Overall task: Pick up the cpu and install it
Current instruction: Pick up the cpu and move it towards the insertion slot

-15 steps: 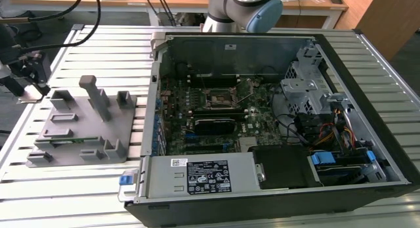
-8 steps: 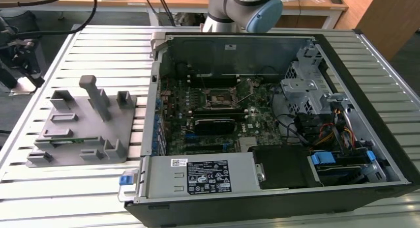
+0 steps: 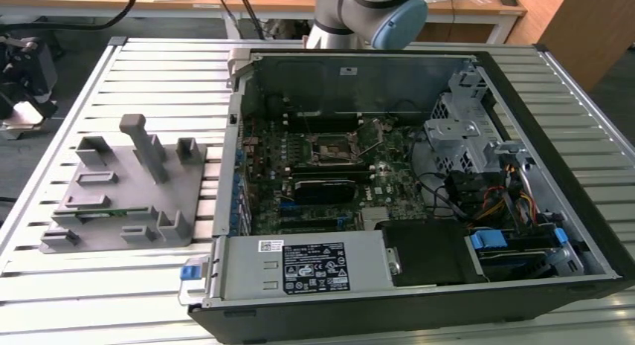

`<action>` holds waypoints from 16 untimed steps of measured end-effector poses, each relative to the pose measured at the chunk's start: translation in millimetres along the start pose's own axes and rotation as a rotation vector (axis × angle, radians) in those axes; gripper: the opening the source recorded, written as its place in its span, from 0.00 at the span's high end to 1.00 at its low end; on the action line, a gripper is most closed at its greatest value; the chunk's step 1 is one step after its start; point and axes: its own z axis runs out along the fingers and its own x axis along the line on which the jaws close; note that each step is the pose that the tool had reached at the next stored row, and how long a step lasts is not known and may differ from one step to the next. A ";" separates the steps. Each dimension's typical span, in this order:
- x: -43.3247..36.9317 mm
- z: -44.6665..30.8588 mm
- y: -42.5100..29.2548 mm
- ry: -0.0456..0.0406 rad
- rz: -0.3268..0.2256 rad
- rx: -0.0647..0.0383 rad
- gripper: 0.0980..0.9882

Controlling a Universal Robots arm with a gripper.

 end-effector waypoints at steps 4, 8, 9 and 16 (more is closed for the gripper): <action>0.1 -14.0 1.1 -0.0016 0.000 0.000 0.52; 0.2 -30.6 2.4 -0.0031 0.000 0.000 0.52; 0.3 -34.7 2.7 -0.0035 0.000 0.000 0.52; -2.7 -50.5 4.1 -0.0054 0.000 0.000 0.52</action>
